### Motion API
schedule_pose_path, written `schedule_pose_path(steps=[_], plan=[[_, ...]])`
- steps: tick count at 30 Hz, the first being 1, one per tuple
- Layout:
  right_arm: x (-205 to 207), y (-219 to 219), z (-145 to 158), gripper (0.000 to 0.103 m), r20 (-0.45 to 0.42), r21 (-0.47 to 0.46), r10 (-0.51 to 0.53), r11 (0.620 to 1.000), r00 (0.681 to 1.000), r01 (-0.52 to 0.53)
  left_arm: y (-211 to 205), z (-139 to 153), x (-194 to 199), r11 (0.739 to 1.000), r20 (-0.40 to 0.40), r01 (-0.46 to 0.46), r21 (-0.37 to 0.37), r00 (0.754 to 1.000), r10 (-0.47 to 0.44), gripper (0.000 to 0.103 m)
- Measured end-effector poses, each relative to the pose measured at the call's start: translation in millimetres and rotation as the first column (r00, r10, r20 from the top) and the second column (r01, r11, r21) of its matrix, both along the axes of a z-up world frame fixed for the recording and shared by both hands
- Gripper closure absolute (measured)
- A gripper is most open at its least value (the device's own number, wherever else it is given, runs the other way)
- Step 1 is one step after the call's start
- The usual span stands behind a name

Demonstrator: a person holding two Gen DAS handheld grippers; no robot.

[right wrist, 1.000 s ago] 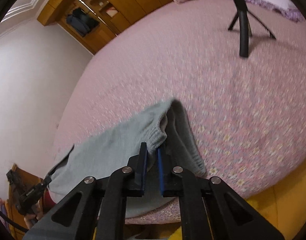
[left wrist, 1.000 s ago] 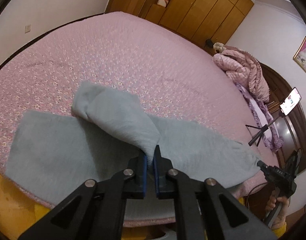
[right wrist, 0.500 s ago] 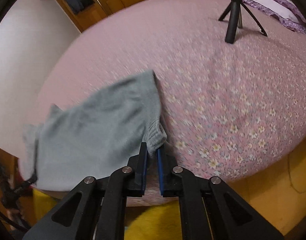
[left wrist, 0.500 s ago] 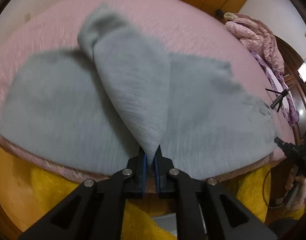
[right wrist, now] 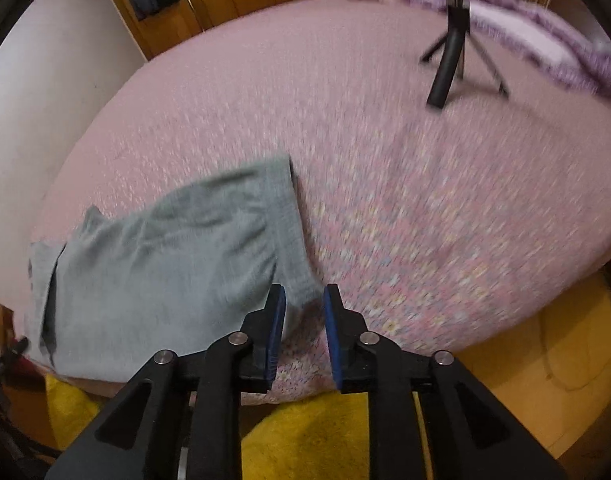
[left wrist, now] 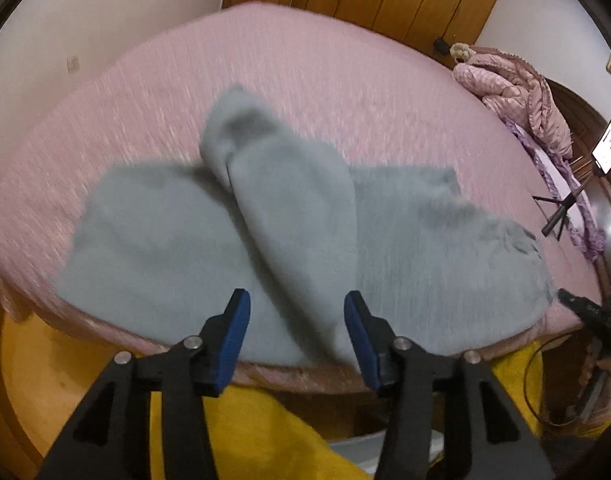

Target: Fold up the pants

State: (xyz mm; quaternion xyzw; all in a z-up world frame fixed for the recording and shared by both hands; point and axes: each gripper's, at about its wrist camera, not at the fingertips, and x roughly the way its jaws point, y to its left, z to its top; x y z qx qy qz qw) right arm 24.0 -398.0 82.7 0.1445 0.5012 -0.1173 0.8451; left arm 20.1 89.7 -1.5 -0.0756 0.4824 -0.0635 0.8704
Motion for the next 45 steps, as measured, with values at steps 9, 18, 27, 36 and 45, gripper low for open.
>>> schedule_pose_path(steps=[9, 18, 27, 36, 45], plan=[[16, 21, -47, 0.081, 0.019, 0.009, 0.129, 0.992, 0.991, -0.129, -24, 16, 49, 0.999, 0.072, 0.025, 0.045, 0.997, -0.029, 0.045], [38, 52, -108, 0.081, -0.065, 0.05, 0.209, 0.977, 0.976, -0.206, -65, -29, 116, 0.989, -0.012, 0.017, 0.149, 1.0, -0.015, 0.045], [36, 48, -114, 0.081, -0.04, 0.078, 0.192, 0.979, 0.981, -0.189, -70, -55, 122, 0.98, -0.004, 0.009, 0.2, 1.0, -0.008, 0.044], [34, 50, -121, 0.081, -0.025, 0.082, 0.191, 0.979, 0.981, -0.189, -40, -38, 113, 0.994, 0.057, -0.029, 0.101, 0.998, 0.024, 0.094], [37, 55, -136, 0.081, -0.029, 0.072, 0.191, 0.979, 0.981, -0.188, 37, 7, 57, 0.99, 0.181, -0.135, 0.049, 0.976, 0.124, 0.096]])
